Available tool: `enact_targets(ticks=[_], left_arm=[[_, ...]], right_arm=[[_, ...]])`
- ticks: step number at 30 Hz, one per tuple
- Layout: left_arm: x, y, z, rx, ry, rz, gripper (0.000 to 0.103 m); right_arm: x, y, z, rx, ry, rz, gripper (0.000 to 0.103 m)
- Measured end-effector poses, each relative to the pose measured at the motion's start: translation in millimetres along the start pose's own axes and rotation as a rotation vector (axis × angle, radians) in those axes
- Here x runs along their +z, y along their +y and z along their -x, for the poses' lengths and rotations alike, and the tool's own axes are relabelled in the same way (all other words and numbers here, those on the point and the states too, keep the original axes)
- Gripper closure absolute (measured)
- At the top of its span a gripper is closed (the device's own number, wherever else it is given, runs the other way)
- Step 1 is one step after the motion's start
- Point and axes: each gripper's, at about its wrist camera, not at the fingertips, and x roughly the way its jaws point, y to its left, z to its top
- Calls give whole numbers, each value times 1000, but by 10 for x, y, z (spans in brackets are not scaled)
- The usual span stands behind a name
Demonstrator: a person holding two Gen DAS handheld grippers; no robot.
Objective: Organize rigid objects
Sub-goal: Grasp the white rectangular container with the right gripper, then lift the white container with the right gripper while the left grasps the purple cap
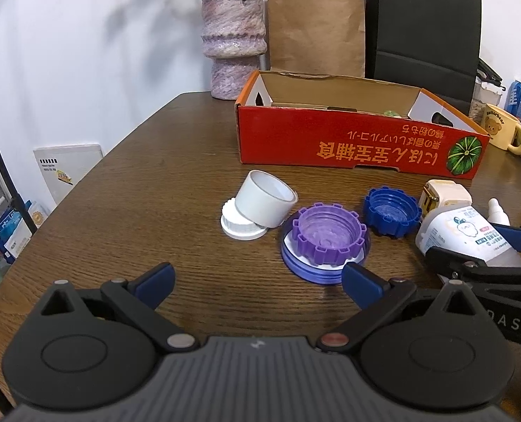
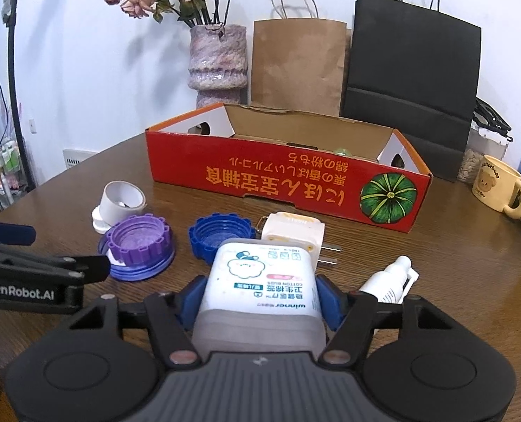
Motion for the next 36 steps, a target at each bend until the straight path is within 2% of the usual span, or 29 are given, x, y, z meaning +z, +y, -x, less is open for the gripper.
enact_targets(ticks=[17,31,36], left_arm=[[95,-235,-65,17,-7,-35,0],[192,-403,-239,47,-11,-32,0],[208,-421,-250,33,-21,-25,13]], right_arm=[[79,-254,267,1,-134,-77,38],[84,-437,298,-28,-164,-102,38],[82,-490,291,-40,-165,-113,38]])
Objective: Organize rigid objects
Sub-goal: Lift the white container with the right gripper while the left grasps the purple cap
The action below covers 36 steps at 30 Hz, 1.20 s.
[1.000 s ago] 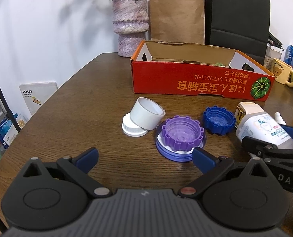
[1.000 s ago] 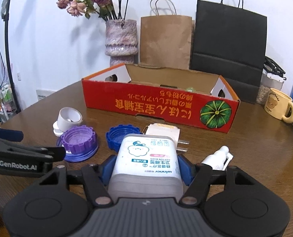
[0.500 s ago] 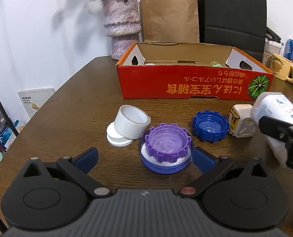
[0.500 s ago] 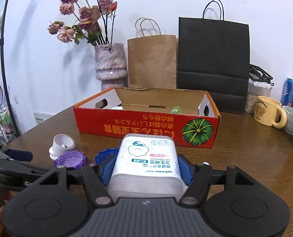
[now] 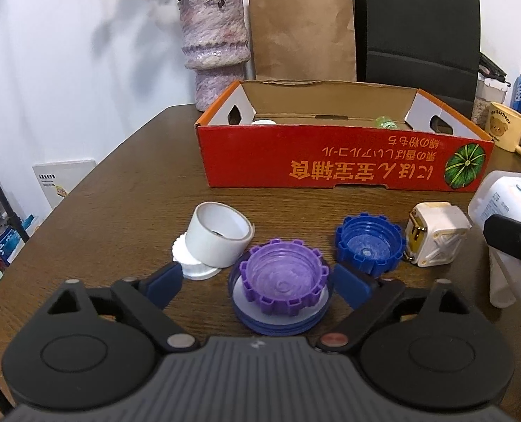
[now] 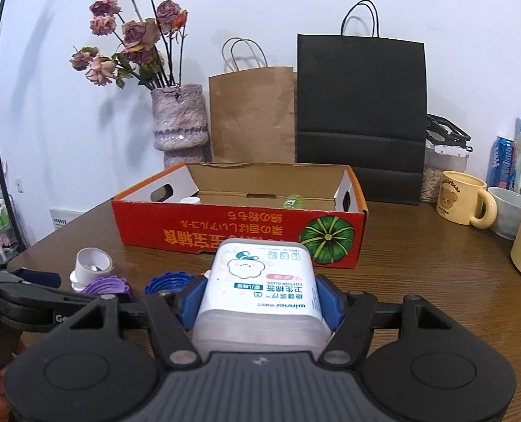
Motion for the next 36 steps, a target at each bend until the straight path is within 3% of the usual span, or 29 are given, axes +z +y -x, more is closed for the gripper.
enact_targets(ticks=[9,25,31,36], left_arm=[[-13,-28,45,-52,-24,-12,46],[-40,-27,88,-51,-45,-17,47],[-84,1,148,-35,-50,-19,29],[-115,54,253,-54,-86,-12,31]], right_arm=[[-6,-13,2,-5,-1,-4,38],[-15,-4,7,-7,-1,-6,38],[-19,-9,9,-7,-1,-8,38],[-20,-13,9,-7,-1,-9,38]])
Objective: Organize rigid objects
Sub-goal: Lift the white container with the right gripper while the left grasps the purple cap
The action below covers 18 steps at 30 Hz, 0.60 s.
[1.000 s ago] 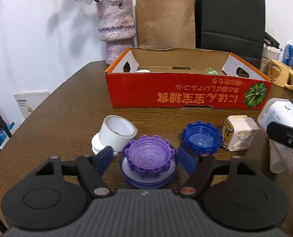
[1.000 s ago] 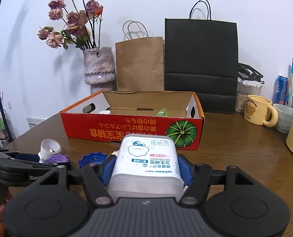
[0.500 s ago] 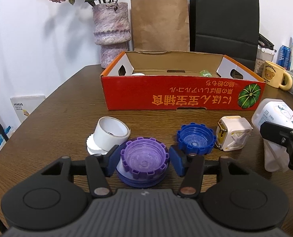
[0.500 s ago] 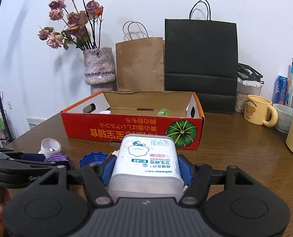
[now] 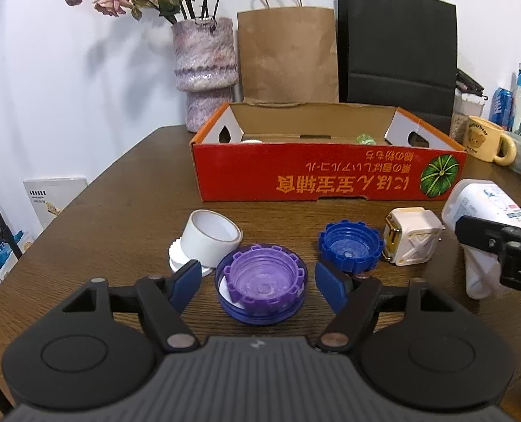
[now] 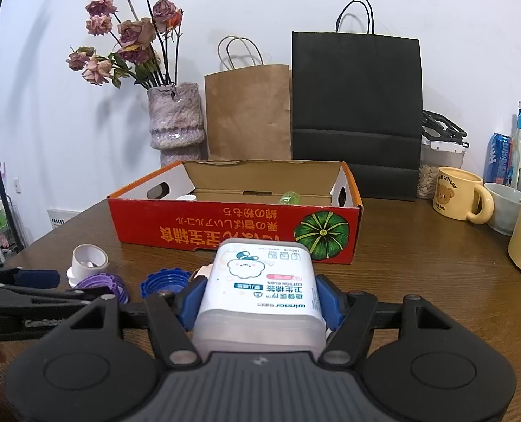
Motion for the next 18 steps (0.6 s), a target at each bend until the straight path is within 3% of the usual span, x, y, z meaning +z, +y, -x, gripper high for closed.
enact_targets(ticks=[4,9,11,13,18], left_arm=[[-5,-13,-10,-17,6,-5,47],[-8,-19,-68,-27,23,-9,57],[-8,-18,-66,-43,23,-8,76],[-16,-17,-72,-52,29,-5,81],[-15,-8,-69,-50,28,3,81]], right_arm=[[-6,-4,-8,-1,4,1,38],[-13,-3,-5,1,4,3,38],[-12,-1,-2,3,4,4,38],[-7,2,1,3,3,5,38],[-8,3,1,4,3,6,38]])
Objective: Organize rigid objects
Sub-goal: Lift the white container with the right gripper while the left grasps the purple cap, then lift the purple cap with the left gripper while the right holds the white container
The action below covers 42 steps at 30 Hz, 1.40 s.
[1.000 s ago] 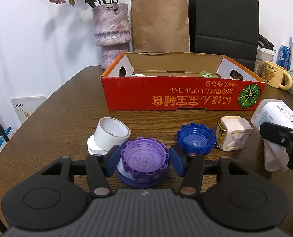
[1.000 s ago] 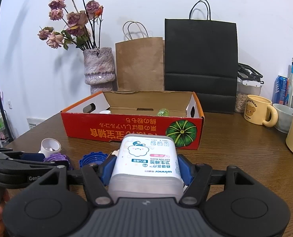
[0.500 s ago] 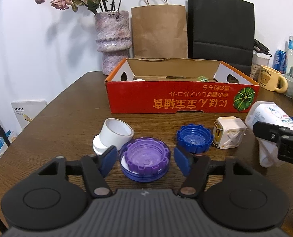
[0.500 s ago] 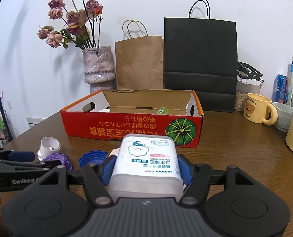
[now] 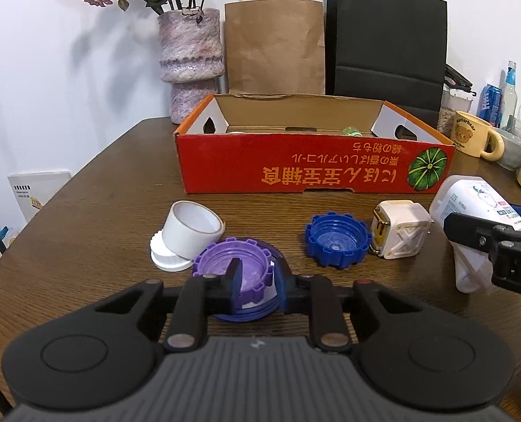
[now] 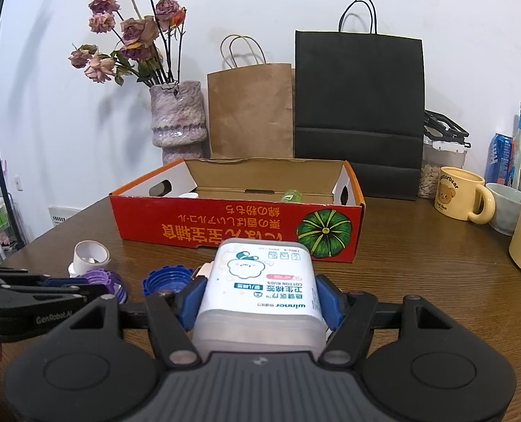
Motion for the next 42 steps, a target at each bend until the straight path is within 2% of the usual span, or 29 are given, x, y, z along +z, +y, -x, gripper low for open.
enact_targets(ticks=[3,7,9,11,14,19,30,34,36,38,39,42], left_arm=[[7,-2,4,15,-4,0,74],[21,-16,-24,6,1,-6,74],[29,-30,-40,-1,1,-15,77],[31,-40,-41,-29,2,-15,94],[19,-45,-26,-46,2,-14,102],[16,2,-10,-61,2,14,102],[27,16,145,-50,-51,24,102],[14,34,121,-18,-26,22,98],[19,89,139,-11,-26,34,89],[24,148,171,-4,-35,45,51],[31,176,193,4,-46,48,47],[89,262,237,12,-59,54,47]], right_arm=[[-2,2,1,0,0,0,38],[-2,1,1,1,0,0,38],[-5,3,2,1,0,1,38],[-7,4,2,1,0,1,38],[-7,5,3,1,0,2,38],[-6,10,4,1,-2,2,38],[7,10,41,8,-14,7,38],[7,8,43,7,-14,4,38],[9,-1,46,8,-14,1,38],[14,-6,50,9,-16,-1,38],[15,-6,50,9,-16,-1,38],[18,-9,48,12,-15,-3,38]])
